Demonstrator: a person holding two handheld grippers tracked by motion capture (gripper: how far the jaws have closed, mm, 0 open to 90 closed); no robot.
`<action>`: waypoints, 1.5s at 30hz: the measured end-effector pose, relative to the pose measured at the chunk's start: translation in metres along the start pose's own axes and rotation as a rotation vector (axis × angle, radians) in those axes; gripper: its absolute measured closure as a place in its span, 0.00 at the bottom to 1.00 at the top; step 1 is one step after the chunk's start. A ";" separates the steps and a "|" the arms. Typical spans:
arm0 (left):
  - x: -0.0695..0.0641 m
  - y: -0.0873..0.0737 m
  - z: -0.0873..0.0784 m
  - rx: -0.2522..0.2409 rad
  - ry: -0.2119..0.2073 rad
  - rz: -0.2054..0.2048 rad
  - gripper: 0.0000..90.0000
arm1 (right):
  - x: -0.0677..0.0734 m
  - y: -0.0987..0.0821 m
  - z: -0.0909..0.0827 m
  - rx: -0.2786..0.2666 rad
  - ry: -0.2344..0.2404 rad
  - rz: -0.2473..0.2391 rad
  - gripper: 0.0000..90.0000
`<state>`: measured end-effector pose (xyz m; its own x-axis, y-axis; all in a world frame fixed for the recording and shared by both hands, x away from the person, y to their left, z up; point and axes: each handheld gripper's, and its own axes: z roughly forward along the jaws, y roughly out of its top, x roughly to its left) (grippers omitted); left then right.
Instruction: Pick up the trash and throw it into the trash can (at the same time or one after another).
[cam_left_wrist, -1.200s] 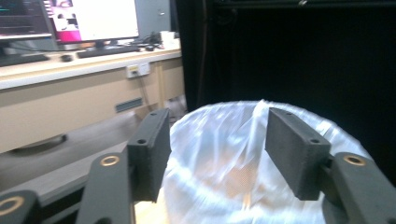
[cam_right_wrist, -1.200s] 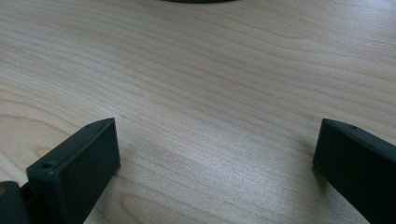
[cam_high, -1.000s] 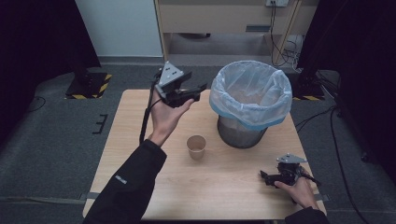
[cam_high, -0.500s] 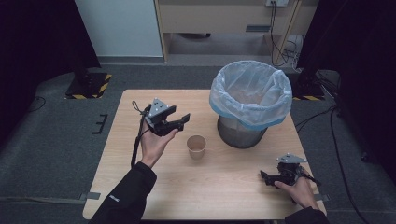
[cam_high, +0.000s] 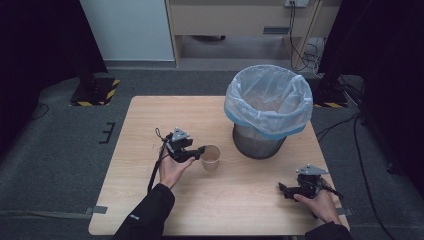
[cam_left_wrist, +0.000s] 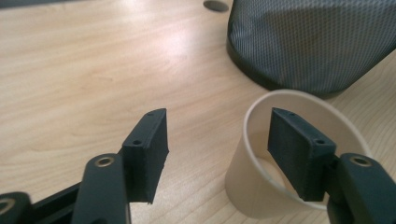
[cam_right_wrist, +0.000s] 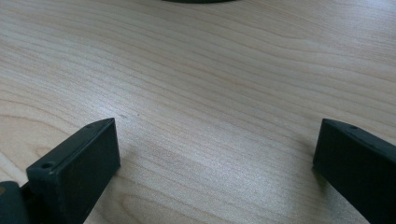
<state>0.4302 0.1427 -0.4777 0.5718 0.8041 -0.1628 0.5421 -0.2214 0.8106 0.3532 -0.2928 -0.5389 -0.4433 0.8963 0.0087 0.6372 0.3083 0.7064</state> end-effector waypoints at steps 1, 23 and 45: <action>0.000 0.000 0.000 0.000 0.000 0.000 0.44 | 0.000 0.000 0.000 0.000 0.000 0.000 0.01; -0.010 -0.003 0.002 0.079 -0.054 -0.066 0.92 | -0.001 0.000 0.000 -0.001 -0.001 -0.006 0.01; 0.000 0.043 -0.065 -0.155 -0.034 -0.044 0.91 | 0.000 0.000 0.000 0.000 0.000 0.002 0.01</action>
<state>0.4136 0.1690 -0.4059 0.5717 0.7915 -0.2164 0.4665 -0.0966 0.8792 0.3532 -0.2927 -0.5389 -0.4423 0.8968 0.0097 0.6376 0.3069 0.7066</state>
